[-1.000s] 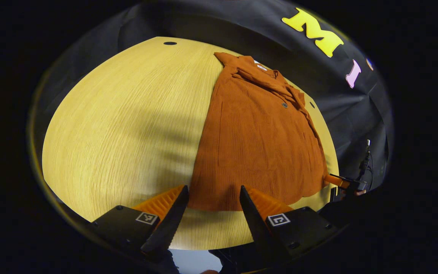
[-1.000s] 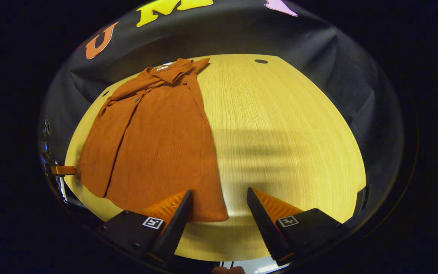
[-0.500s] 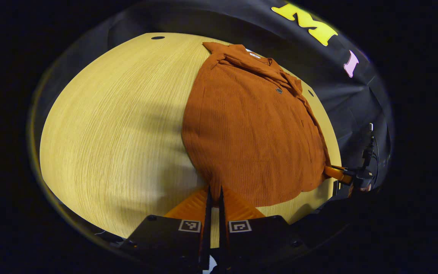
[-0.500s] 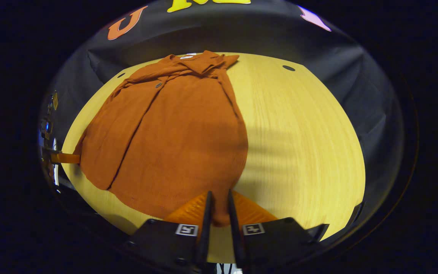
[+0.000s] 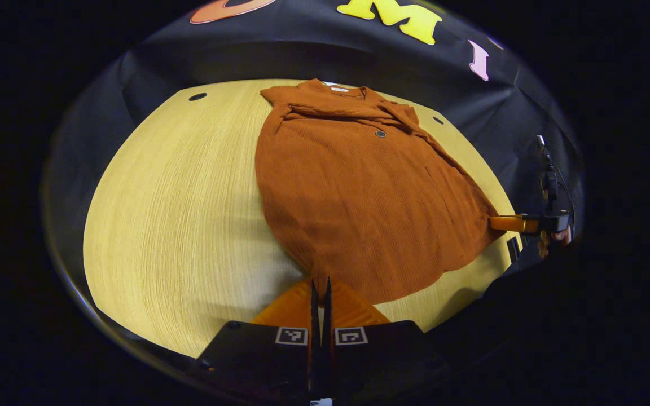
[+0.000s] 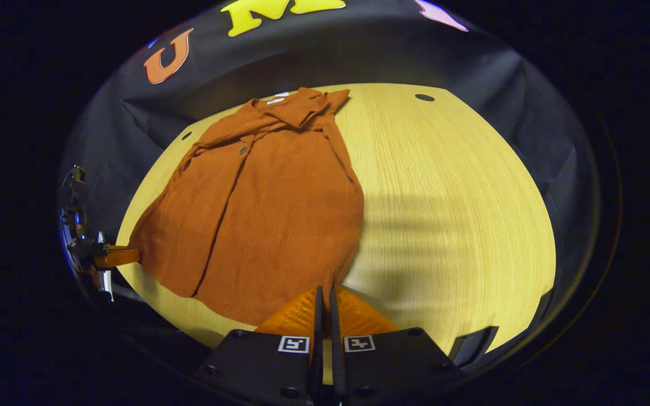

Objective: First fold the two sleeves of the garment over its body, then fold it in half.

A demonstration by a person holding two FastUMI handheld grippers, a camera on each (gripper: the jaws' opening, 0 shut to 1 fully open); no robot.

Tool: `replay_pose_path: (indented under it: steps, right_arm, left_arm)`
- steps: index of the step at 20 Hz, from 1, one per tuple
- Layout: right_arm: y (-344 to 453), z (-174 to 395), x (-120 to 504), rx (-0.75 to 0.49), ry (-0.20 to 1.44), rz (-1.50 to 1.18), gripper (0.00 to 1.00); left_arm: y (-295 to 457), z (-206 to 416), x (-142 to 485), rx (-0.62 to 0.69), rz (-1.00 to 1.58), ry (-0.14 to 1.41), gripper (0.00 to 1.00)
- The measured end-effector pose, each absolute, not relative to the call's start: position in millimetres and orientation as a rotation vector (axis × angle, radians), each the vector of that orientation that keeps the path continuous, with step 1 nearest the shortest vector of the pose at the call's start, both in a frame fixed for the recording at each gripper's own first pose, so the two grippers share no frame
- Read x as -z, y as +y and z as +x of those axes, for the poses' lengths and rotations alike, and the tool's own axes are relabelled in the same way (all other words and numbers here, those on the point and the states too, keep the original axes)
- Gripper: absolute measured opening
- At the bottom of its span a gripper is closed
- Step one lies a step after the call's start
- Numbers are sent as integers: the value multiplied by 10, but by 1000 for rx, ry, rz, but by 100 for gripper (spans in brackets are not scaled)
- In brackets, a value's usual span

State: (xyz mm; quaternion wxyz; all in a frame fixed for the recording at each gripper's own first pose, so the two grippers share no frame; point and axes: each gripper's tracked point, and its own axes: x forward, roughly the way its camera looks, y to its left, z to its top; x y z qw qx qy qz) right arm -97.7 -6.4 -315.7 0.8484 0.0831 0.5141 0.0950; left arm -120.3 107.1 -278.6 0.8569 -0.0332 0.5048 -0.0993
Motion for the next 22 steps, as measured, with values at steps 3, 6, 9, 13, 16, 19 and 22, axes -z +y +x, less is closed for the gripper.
replay_pose_path:
  steps: [3, 6, 9, 13, 16, 19, 22]
  right_arm:
    - [-31, -917, 2955, -230, 1052, 200, 0]
    - [-26, -739, 2588, -258, 989, 249, 1]
    - [-31, -437, 2099, -281, 895, 303, 0]
    - [-109, -148, 1546, -297, 792, 327, 0]
    - [-146, 51, 1332, -291, 740, 345, 0]
    - [-161, 452, 1198, -289, 709, 364, 0]
    - [-143, 988, 1173, -298, 699, 383, 0]
  left_arm:
    - [1044, -1142, 2511, 237, -71, 992, 4]
    - [1066, -895, 2113, 219, -101, 896, 3]
    - [1077, -648, 1735, 209, -108, 802, 3]
    - [1001, -506, 1295, 213, -129, 719, 3]
    - [982, -339, 1076, 211, -166, 678, 3]
    - [1019, -19, 1026, 216, -157, 668, 3]
    - [1092, 552, 953, 218, -109, 627, 3]
